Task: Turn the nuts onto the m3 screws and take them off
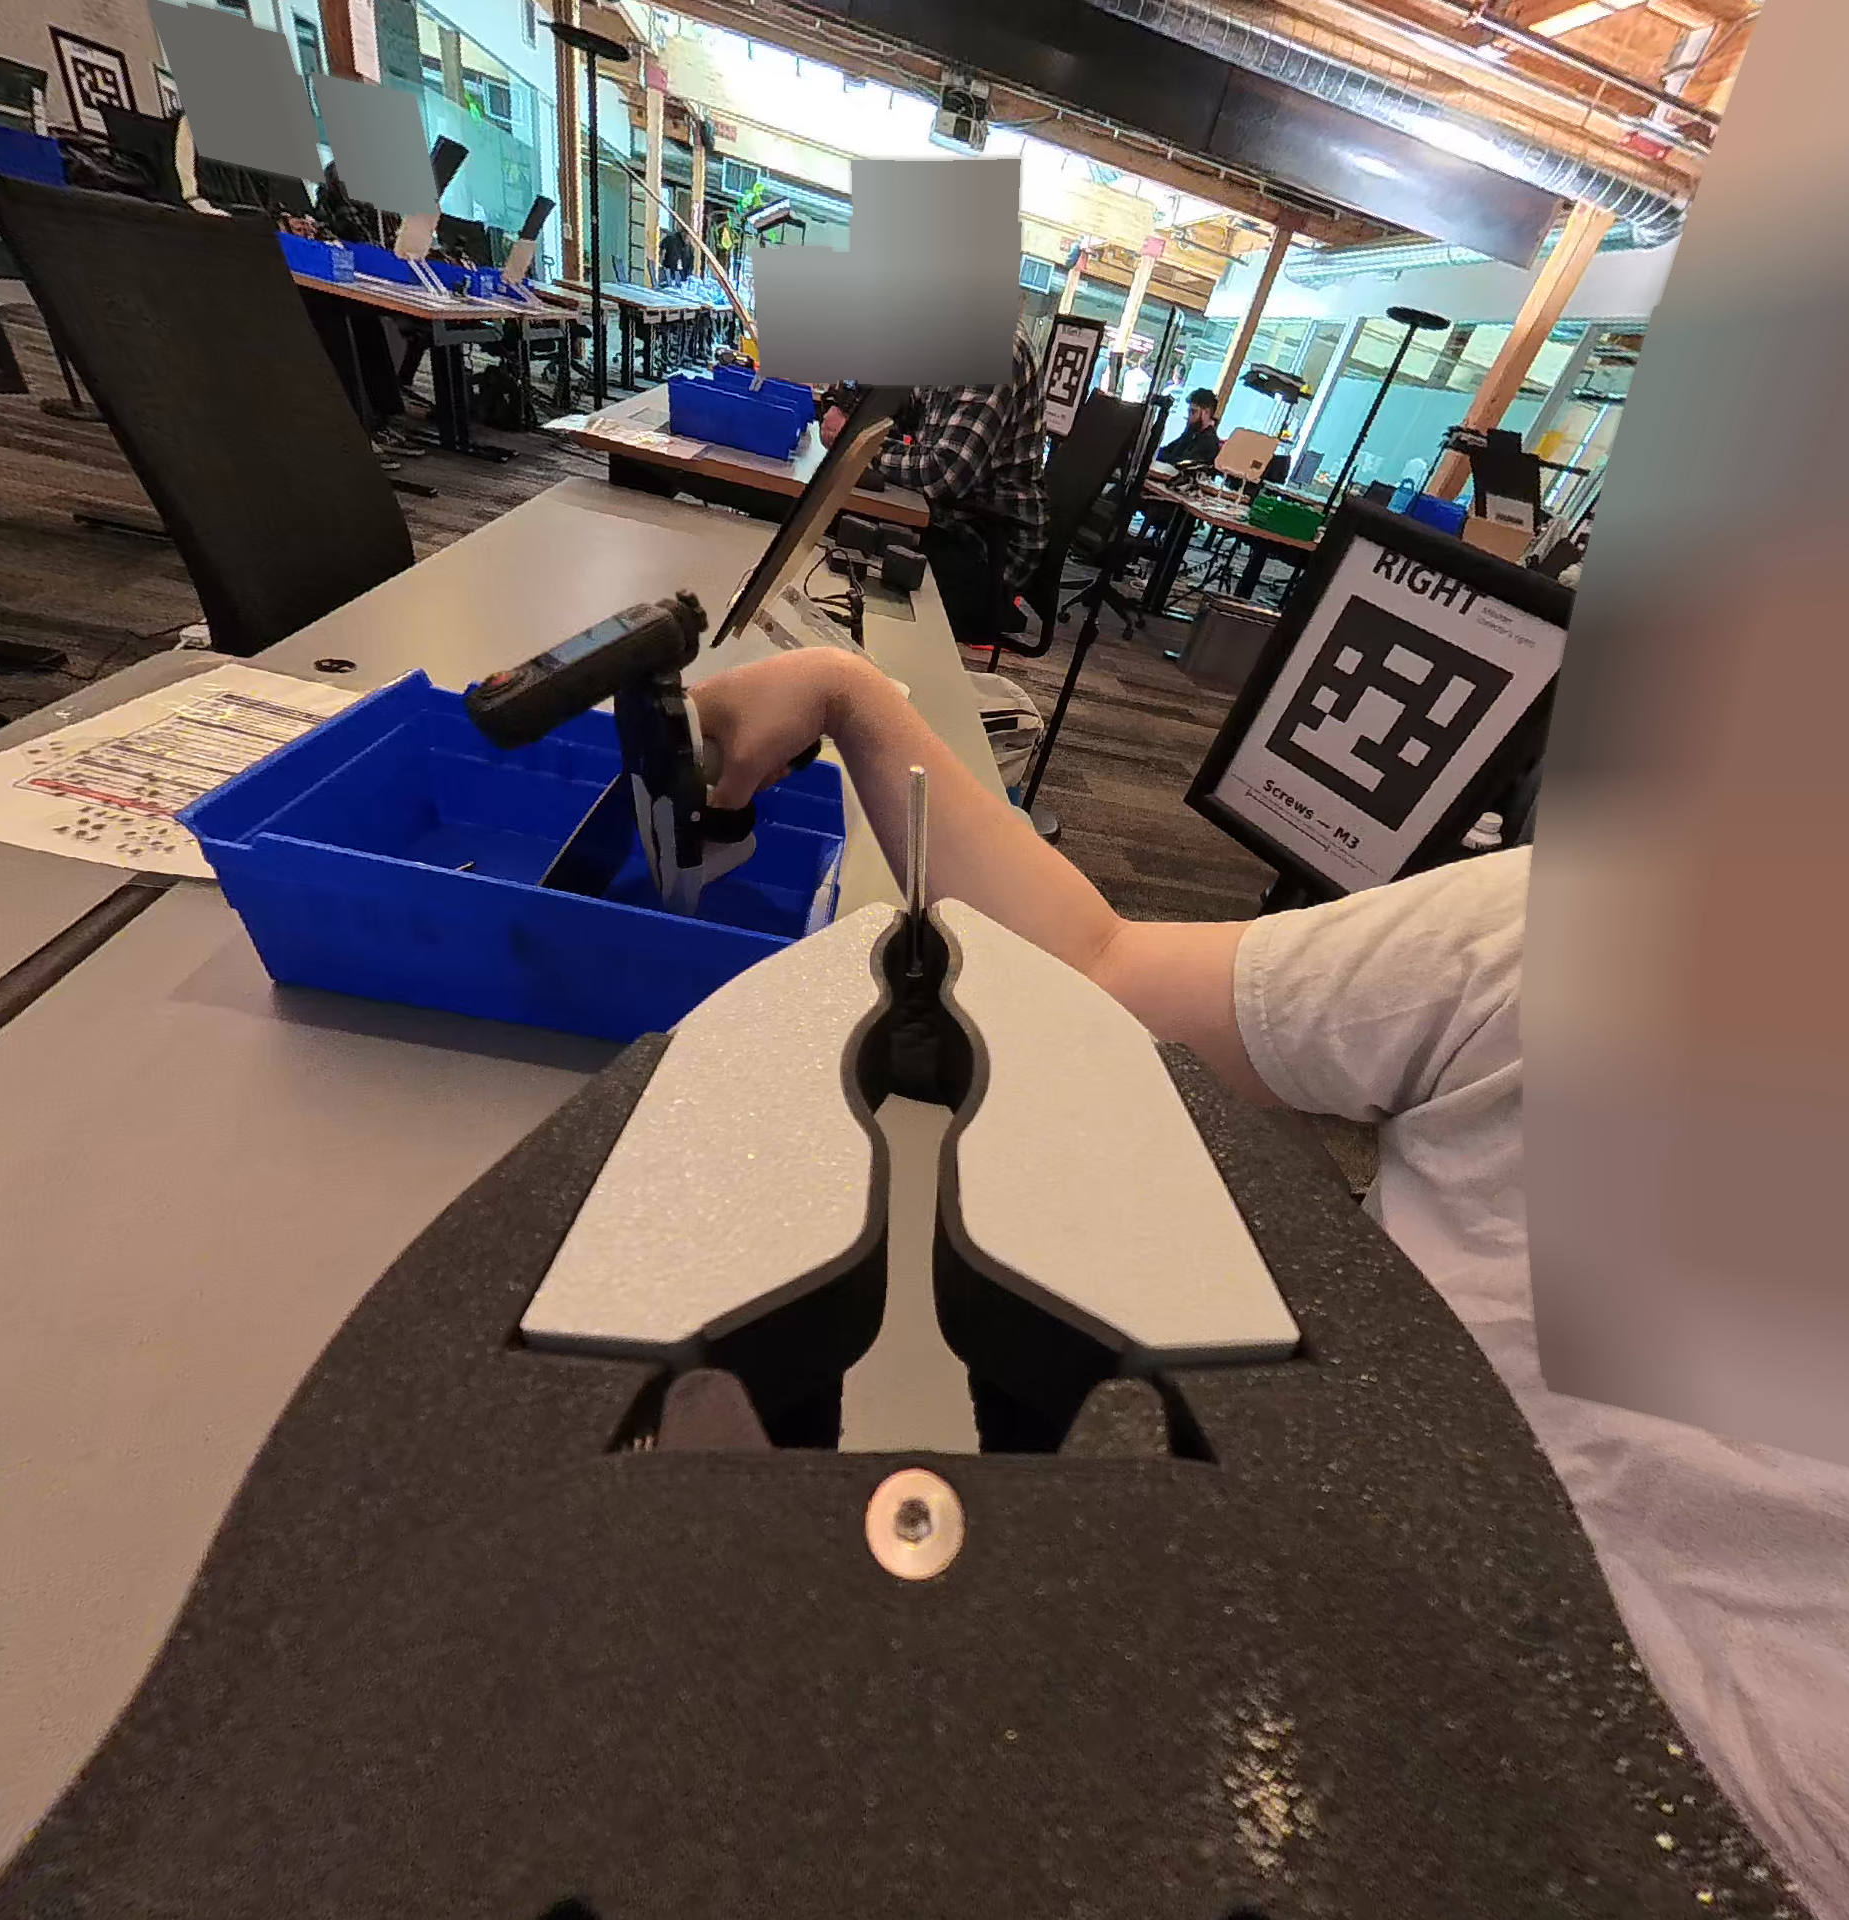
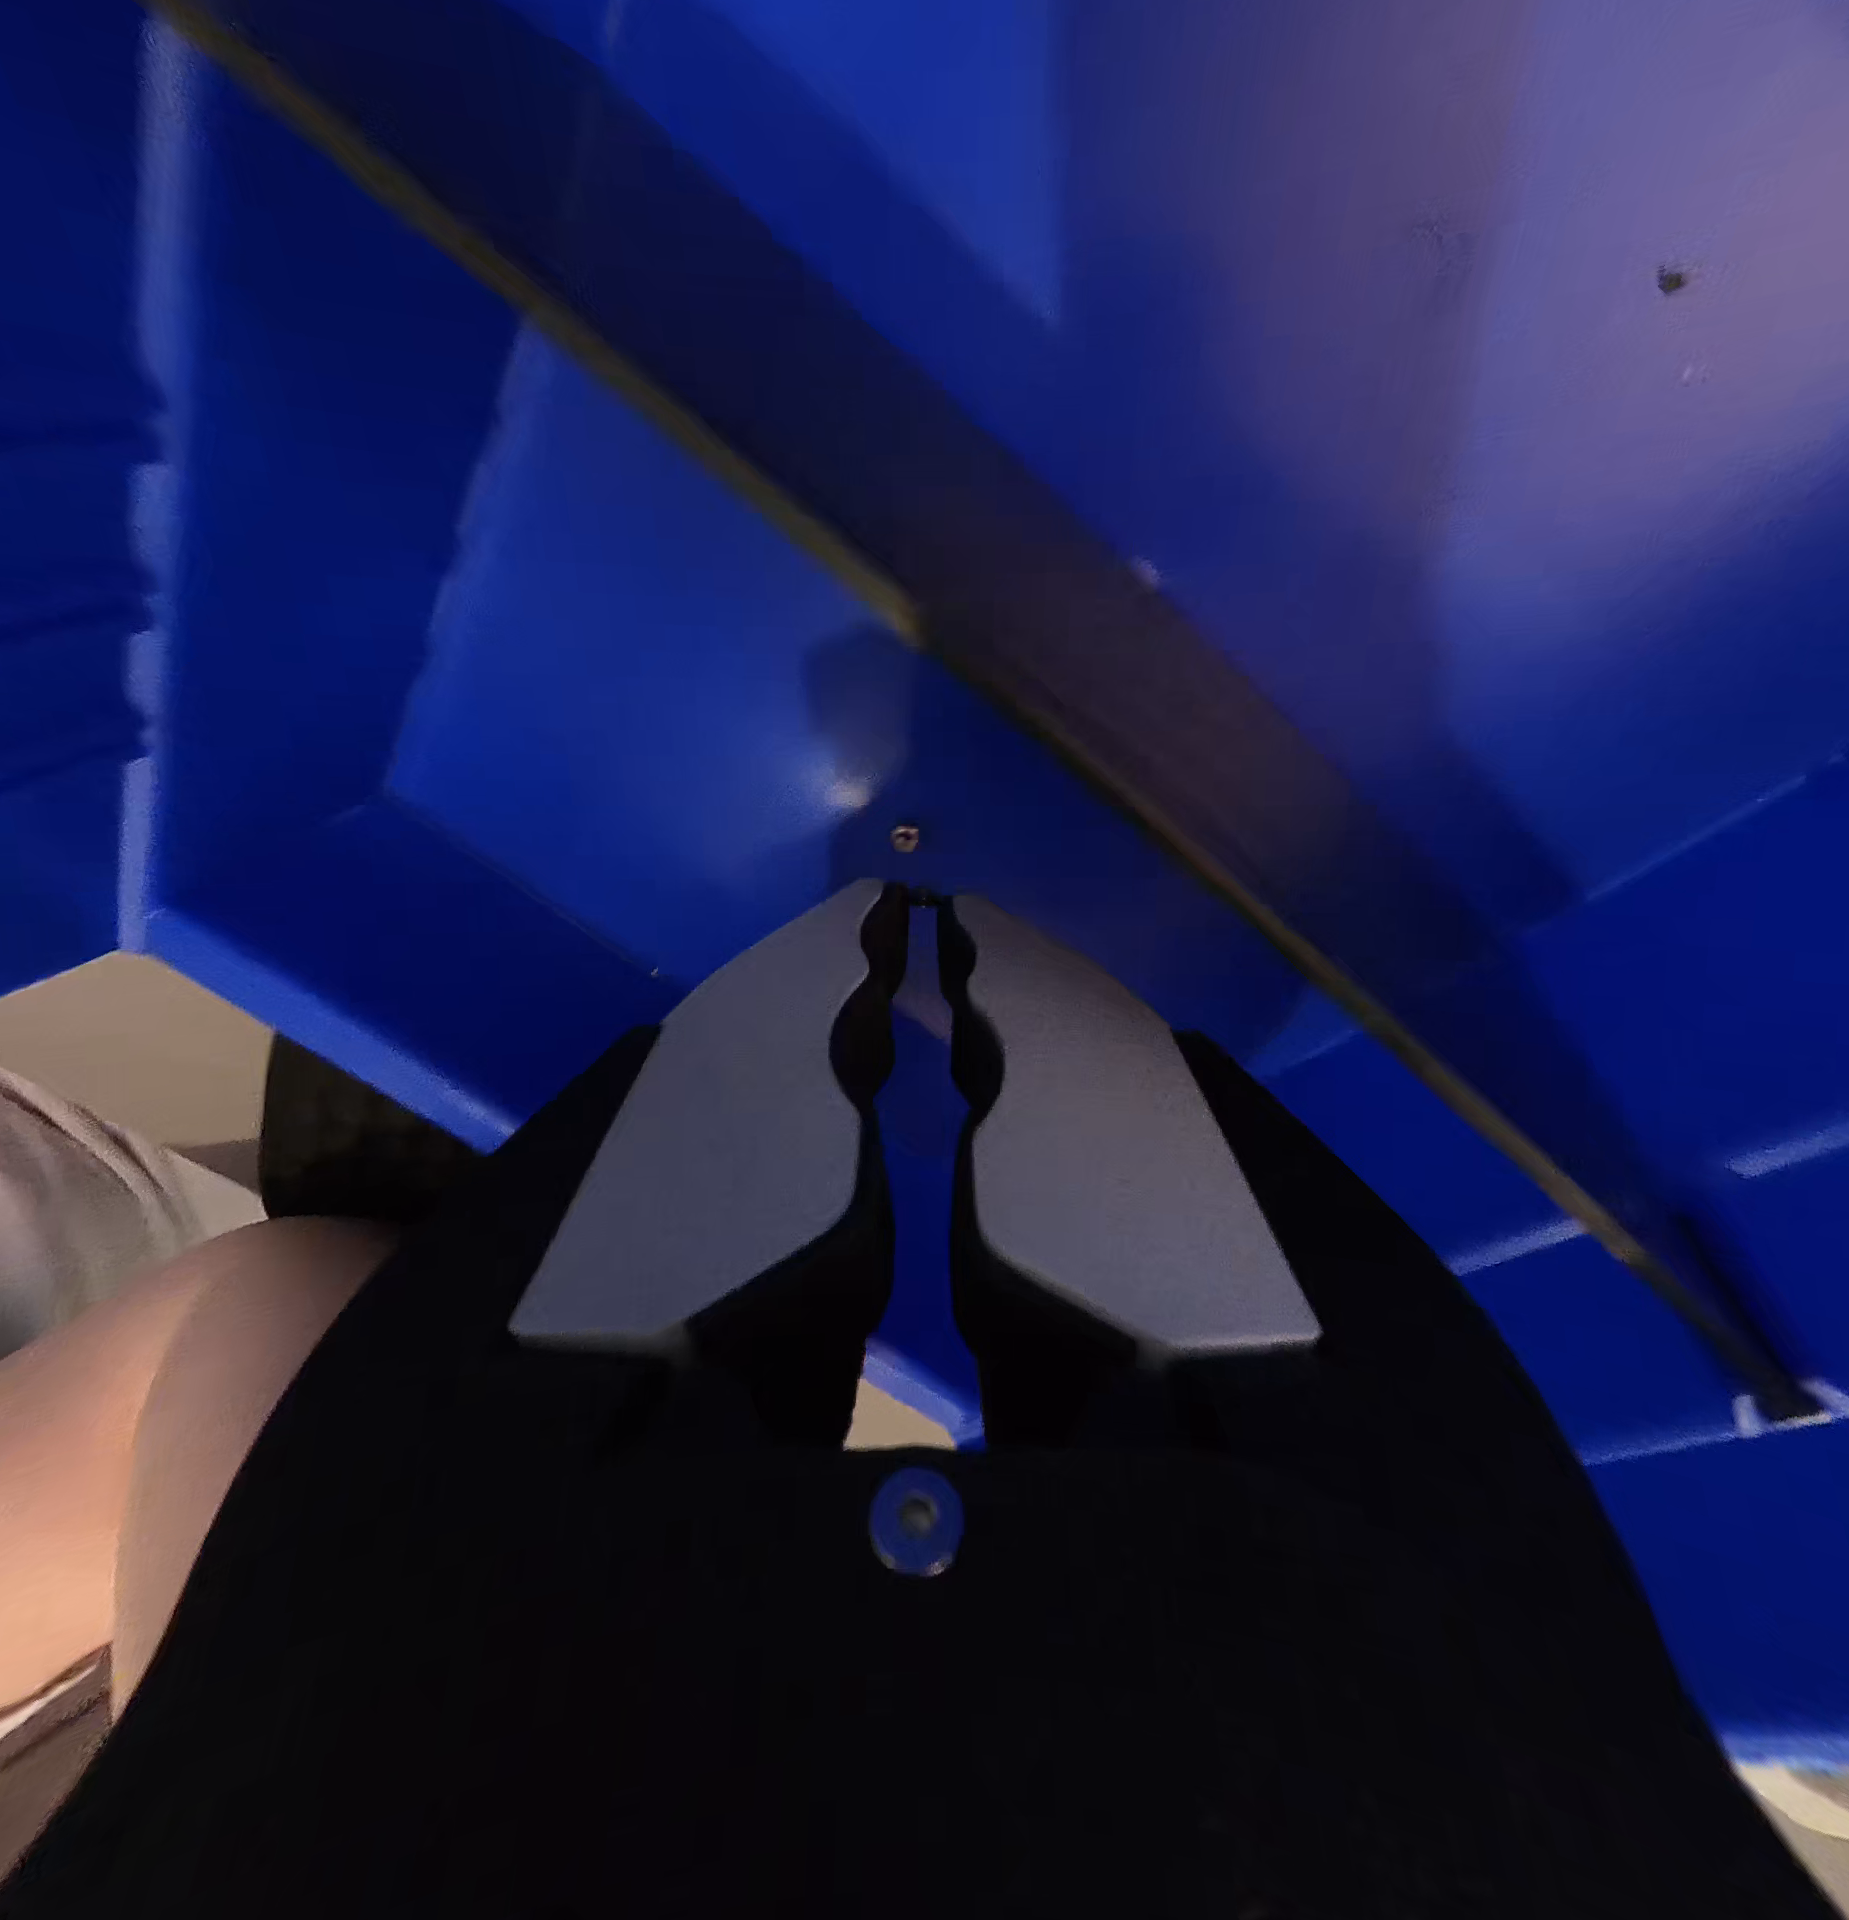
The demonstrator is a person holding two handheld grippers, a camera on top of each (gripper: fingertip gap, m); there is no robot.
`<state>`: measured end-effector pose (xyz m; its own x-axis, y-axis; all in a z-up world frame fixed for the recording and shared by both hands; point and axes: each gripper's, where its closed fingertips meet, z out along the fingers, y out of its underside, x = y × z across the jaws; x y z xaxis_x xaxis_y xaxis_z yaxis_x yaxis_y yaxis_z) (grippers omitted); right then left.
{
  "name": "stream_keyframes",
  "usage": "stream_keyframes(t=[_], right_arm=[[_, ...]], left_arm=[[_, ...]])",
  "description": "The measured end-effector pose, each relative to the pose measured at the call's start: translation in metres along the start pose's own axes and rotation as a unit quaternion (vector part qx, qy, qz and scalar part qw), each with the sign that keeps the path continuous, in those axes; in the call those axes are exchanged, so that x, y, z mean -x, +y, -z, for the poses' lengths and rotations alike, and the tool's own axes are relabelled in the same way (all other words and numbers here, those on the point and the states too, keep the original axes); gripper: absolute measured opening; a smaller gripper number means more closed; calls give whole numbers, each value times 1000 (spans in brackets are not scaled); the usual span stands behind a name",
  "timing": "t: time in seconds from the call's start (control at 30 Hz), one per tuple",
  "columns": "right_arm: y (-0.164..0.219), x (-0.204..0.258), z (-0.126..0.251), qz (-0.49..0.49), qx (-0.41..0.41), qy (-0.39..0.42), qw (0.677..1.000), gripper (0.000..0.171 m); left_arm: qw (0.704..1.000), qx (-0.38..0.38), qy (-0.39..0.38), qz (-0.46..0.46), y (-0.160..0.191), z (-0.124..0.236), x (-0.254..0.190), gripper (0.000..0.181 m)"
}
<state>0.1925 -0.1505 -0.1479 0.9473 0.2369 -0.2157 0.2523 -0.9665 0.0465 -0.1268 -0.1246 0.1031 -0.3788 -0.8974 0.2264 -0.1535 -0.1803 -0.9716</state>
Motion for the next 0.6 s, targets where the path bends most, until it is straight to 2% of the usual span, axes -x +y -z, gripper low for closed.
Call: stream_keyframes(t=[0.17,0.37,0.47,0.53,0.6], right_arm=[[-4,-7,-9,-24,-5,-18,1000,6],[-8,-8,0,-43,-33,-21,998,20],[-16,6,32,-30,-100,-18,994,20],[-23,18,67,-9,-162,24,986,20],[-36,33,111,28,-243,94,965,23]], left_arm=[[1000,0,-1,3,1,0,2,2],[1000,3,1,3,2,-1,1,2],[1000,-2,-1,1,0,0,1,2],[1000,-6,-7,-2,-2,1,2,2],[1000,-8,-25,-15,-2,1,7,2]])
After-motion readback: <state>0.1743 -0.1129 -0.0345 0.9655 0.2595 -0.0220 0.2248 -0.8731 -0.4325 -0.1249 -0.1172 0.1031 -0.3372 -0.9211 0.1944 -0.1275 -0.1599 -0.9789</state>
